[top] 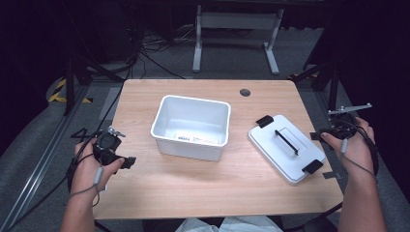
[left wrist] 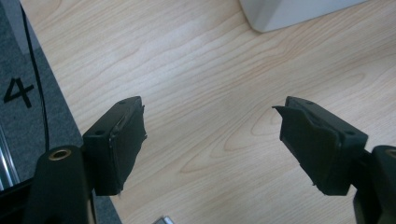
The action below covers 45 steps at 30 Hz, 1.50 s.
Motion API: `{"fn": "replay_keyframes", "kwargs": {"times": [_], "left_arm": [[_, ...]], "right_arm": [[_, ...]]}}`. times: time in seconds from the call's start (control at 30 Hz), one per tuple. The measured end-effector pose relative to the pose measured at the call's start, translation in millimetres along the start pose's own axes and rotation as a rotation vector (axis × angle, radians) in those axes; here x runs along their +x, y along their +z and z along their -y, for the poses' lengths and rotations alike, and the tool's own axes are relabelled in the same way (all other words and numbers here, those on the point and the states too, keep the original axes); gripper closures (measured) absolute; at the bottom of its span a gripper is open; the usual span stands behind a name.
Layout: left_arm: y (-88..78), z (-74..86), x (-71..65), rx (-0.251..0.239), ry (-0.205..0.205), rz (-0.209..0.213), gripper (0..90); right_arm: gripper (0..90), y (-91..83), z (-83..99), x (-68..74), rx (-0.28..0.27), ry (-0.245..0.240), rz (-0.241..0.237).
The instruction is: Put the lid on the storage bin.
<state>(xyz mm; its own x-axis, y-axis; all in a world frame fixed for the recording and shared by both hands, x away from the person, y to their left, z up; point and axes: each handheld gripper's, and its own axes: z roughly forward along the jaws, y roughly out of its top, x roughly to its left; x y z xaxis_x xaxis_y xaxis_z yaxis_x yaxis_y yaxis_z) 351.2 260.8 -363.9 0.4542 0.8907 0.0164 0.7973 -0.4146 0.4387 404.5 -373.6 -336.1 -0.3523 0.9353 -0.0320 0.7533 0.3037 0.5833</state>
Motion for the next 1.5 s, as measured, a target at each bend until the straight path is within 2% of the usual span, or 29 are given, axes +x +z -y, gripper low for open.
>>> {"fn": "replay_keyframes", "kwargs": {"times": [0.1, 0.2, 0.27, 0.4, 0.47, 0.5, 0.63, 0.73, 0.87, 0.9, 0.97, 1.13, 1.23, 1.33, 1.5], "left_arm": [[0.9, -1.2, -1.6, 0.001, 0.004, 0.0, 24.8], [1.0, -1.6, -2.3, 0.001, 0.004, 0.001, 25.7], [0.5, -1.7, -2.1, -0.007, 0.008, 0.007, 26.3], [1.3, -1.8, -1.1, 0.002, 0.009, 0.0, 26.7], [1.4, -2.8, -1.9, 0.006, 0.015, 0.001, 26.7], [1.3, -3.7, -2.1, 0.004, 0.025, 0.005, 26.7], [0.6, -5.3, -2.4, 0.008, 0.031, 0.009, 26.1], [-0.8, -5.5, 0.3, 0.0, 0.014, 0.009, 25.9], [-3.6, -3.8, 4.3, -0.007, 0.002, 0.01, 25.9], [-4.1, -3.5, 5.0, -0.005, 0.002, 0.009, 25.9], [-4.8, -2.6, 6.1, -0.007, 0.0, 0.012, 25.9], [-6.7, -1.0, 7.8, -0.013, 0.001, 0.01, 25.7], [-8.1, 0.7, 7.4, -0.014, -0.005, 0.012, 25.7], [-9.7, 3.4, 8.4, -0.018, -0.01, 0.01, 25.7], [-12.8, 10.2, 9.8, -0.018, -0.016, 0.002, 25.7]], "right_arm": [[52.5, 5.9, -1.8, 7.0, -0.004, -0.043, 0.043], [52.8, 4.5, -3.0, 12.5, -0.016, -0.067, 0.049], [55.8, 2.6, -4.3, 15.0, -0.026, -0.081, 0.043], [58.2, 6.4, -10.3, 19.3, -0.031, -0.12, -0.015], [59.7, 7.8, -16.1, 19.7, -0.023, -0.097, -0.039], [59.7, 7.6, -19.9, 19.1, -0.017, -0.096, -0.048], [56.1, 5.0, -36.6, 18.0, 0.042, -0.116, -0.007], [55.9, 6.1, -46.1, 18.7, 0.07, -0.137, -0.005], [51.2, 11.7, -56.5, 21.3, 0.121, -0.119, -0.02], [48.4, 14.2, -58.4, 23.8, 0.144, -0.116, -0.006], [49.1, 18.9, -61.2, 28.1, 0.183, -0.123, -0.005], [50.4, 27.6, -69.4, 35.9, 0.194, -0.152, -0.001], [50.9, 34.5, -72.2, 37.2, 0.2, -0.144, -0.018], [51.0, 43.7, -74.6, 38.2, 0.229, -0.153, -0.017], [51.4, 52.9, -74.2, 44.8, 0.252, -0.153, -0.052]]}}
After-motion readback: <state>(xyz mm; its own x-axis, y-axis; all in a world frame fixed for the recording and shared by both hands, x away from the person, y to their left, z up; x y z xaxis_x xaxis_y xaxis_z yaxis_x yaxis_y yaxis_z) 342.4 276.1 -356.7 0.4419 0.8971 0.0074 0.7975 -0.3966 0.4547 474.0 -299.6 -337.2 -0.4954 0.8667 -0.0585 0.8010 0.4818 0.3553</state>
